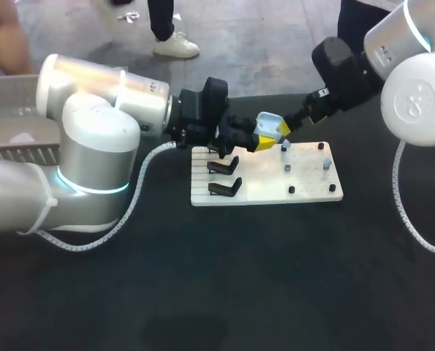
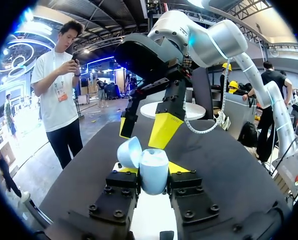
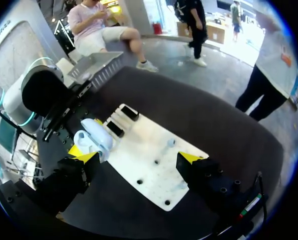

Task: Pick up each earbud case from the left stands, insert the matching earbuds, close the lid, and place the case in the box.

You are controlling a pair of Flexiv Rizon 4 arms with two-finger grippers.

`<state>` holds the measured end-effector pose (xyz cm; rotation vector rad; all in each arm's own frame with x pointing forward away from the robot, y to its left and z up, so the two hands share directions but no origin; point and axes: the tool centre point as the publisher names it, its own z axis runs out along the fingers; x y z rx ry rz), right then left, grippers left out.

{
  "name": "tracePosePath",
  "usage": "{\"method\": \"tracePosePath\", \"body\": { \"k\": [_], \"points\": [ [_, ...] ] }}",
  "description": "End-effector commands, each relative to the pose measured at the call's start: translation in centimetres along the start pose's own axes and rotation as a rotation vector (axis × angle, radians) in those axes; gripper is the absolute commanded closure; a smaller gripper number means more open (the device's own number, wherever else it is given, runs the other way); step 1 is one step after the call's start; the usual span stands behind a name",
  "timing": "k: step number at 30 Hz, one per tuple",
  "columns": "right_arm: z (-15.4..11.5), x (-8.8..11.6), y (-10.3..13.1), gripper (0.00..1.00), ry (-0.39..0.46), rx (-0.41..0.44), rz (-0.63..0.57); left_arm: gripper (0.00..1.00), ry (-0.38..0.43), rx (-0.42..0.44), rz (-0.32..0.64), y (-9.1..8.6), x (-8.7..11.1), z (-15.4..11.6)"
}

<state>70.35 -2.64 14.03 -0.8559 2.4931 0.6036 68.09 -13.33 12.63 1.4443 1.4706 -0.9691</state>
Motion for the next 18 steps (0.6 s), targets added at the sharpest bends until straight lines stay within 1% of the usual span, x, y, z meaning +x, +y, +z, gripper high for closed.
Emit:
{"method": "tracePosePath", "body": {
  "k": [1,2,5,6,9,12,15,18],
  "points": [
    [-0.5,0.1,0.0,0.00,0.015,0.037,0.000,1.00,-0.065,0.006,-0.018,-0.4,0.5,-0.6],
    [-0.6,0.2,0.0,0.00,0.029,0.056,0.000,1.00,-0.093,0.011,-0.034,-0.3,0.6,-0.8],
    [-1.0,0.7,-0.4,0.00,0.067,0.121,0.011,1.00,-0.145,0.009,-0.070,0.0,0.8,-1.4],
    [-1.0,0.9,-0.5,0.00,0.107,0.164,0.011,1.00,-0.163,0.015,-0.080,0.1,0.8,-1.6],
    [-1.2,1.4,-1.0,0.00,0.123,0.195,0.030,1.00,-0.209,0.015,-0.093,0.2,0.7,-2.2],
    [-1.4,1.8,-1.3,0.00,0.157,0.251,0.023,1.00,-0.261,0.019,-0.084,0.1,0.3,-2.9],
    [-1.5,2.5,-1.9,0.00,0.178,0.285,0.028,1.00,-0.312,0.012,-0.070,-0.1,-0.2,-3.6],
    [-1.4,3.4,-2.6,0.00,0.204,0.311,0.038,1.00,-0.344,0.013,-0.052,-0.1,-0.6,-4.2]
  ]
}}
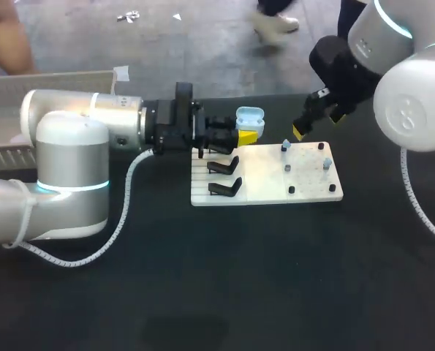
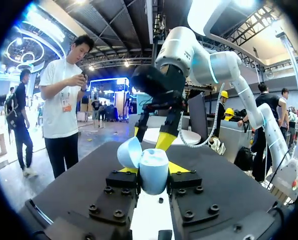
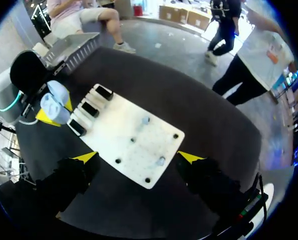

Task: Pick up each earbud case from the left stands, insert the matching earbuds, close the lid, and place the case in the box.

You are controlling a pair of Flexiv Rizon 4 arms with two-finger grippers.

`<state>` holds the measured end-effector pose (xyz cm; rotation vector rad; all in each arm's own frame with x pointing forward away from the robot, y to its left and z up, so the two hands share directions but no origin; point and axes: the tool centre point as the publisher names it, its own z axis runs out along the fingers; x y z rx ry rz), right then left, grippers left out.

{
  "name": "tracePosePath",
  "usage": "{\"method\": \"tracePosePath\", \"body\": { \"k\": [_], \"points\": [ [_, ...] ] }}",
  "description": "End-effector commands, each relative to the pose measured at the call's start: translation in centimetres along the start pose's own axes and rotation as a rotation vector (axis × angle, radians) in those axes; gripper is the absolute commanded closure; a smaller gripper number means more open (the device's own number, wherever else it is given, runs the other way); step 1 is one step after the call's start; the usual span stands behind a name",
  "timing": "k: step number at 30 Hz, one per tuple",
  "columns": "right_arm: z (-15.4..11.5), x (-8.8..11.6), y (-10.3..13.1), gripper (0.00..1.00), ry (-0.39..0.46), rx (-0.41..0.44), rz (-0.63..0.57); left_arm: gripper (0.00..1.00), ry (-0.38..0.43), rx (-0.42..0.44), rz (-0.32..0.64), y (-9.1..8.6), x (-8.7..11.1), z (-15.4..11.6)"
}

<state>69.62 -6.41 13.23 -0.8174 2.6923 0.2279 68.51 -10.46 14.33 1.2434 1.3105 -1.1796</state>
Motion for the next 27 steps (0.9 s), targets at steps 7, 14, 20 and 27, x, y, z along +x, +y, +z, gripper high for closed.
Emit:
{"method": "tracePosePath", "body": {
  "k": [7,14,20,27],
  "points": [
    [1.1,1.9,-1.3,0.00,0.044,0.136,0.009,1.00,-0.094,0.002,0.059,-0.8,-1.1,-1.3],
    [1.9,2.7,-1.8,0.00,0.066,0.136,0.033,1.00,-0.079,0.002,0.057,-0.7,-1.3,-1.5],
    [2.3,3.0,-2.0,0.00,0.086,0.147,0.038,1.00,-0.082,0.025,0.058,-0.7,-1.5,-1.3],
    [3.3,3.4,-2.3,0.00,0.129,0.162,0.038,1.00,-0.088,0.029,0.056,-0.7,-1.5,-1.3]
  ]
}}
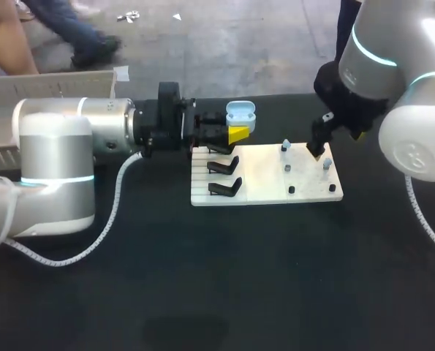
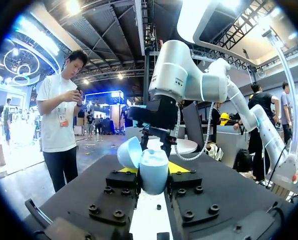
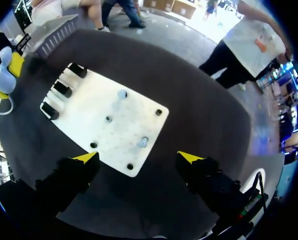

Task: Pick up each earbud case from the left stands, insert the matching earbuds, close the lid, and place the case in the box.

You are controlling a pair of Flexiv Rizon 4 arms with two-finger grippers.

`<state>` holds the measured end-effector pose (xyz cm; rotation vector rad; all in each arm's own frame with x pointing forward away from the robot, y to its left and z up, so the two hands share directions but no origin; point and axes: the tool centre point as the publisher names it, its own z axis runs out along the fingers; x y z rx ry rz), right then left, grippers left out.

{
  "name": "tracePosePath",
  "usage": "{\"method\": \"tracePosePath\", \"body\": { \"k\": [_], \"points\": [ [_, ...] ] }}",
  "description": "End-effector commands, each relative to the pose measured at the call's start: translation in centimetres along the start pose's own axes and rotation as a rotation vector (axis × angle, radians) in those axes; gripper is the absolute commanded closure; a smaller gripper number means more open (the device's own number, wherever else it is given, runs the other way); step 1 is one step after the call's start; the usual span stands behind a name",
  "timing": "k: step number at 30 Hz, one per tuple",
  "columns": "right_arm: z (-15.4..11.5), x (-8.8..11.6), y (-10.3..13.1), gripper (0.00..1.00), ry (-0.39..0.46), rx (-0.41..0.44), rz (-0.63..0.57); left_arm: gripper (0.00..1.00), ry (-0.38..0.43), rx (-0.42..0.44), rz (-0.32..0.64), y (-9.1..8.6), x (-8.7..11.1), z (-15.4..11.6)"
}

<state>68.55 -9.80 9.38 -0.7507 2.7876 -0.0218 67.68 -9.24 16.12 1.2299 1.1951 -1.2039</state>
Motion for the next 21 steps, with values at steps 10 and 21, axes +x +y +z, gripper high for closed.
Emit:
{"method": "tracePosePath", "body": {
  "k": [10,21],
  "points": [
    [3.0,0.0,0.6,0.00,0.101,0.074,-0.013,1.00,-0.004,0.000,0.003,0.1,0.1,0.1],
    [4.6,-0.1,0.4,0.14,0.149,0.124,0.027,1.00,-0.004,0.000,0.003,0.1,0.1,0.1]
  ]
}}
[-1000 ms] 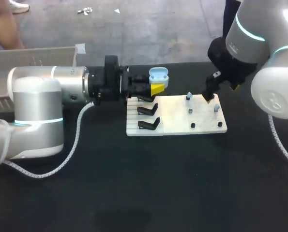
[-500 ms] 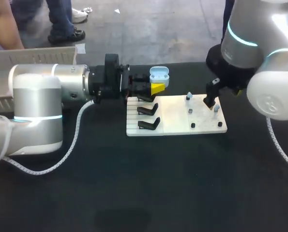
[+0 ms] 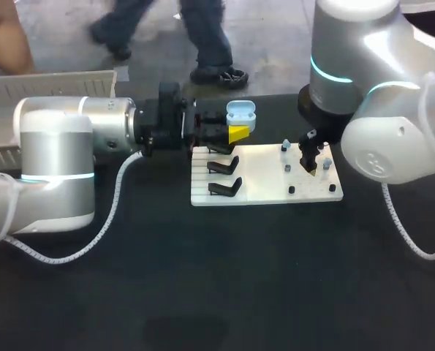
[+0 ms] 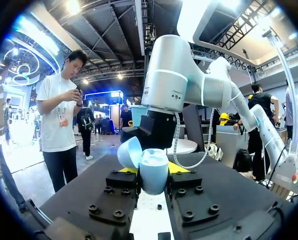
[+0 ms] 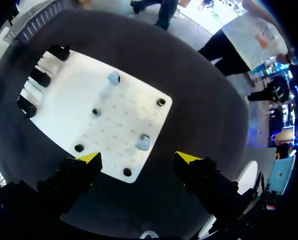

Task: Pick up each earbud case from the left stands, insert the matching earbuds, close the lid, and place the case in the box.

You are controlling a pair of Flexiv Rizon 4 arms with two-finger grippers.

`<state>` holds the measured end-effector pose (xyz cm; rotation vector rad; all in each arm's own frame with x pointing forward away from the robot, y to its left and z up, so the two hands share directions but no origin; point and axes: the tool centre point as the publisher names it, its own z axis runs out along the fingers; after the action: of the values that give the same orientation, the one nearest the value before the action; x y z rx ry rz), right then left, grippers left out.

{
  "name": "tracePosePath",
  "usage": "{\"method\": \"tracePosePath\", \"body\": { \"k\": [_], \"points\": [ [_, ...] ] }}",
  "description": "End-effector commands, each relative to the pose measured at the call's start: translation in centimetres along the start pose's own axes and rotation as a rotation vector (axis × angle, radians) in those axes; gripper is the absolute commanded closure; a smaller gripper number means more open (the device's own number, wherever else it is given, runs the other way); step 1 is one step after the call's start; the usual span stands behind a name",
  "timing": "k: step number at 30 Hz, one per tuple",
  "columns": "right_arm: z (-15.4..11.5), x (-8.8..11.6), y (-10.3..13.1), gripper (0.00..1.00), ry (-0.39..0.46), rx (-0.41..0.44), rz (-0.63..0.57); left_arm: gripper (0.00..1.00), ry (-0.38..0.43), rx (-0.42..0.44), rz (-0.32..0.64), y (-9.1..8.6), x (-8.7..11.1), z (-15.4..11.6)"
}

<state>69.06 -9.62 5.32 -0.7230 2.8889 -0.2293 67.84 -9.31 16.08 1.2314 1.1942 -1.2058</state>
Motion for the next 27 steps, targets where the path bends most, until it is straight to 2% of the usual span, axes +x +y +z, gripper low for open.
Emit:
{"method": "tracePosePath", "body": {
  "k": [1,9,12,15,17,27],
  "points": [
    [0.5,-0.6,0.3,0.15,0.018,0.011,0.016,1.00,-0.004,-0.003,0.003,0.0,0.1,0.0],
    [1.1,-0.6,0.3,0.25,0.035,0.007,0.036,1.00,-0.004,-0.003,0.003,0.0,0.1,0.0],
    [1.5,-0.5,0.1,0.38,0.040,0.008,0.037,1.00,-0.004,-0.003,0.003,0.0,0.1,0.0],
    [1.8,-0.5,0.0,0.42,0.046,0.007,0.042,1.00,-0.004,-0.003,0.003,0.0,0.1,0.0],
    [1.8,-0.6,0.0,0.53,0.051,0.006,0.044,1.00,-0.004,-0.003,0.003,0.0,0.1,0.0],
    [2.3,-0.8,-0.4,0.54,0.054,0.007,0.058,1.00,-0.004,-0.003,0.003,0.0,0.1,0.0]
  ]
}}
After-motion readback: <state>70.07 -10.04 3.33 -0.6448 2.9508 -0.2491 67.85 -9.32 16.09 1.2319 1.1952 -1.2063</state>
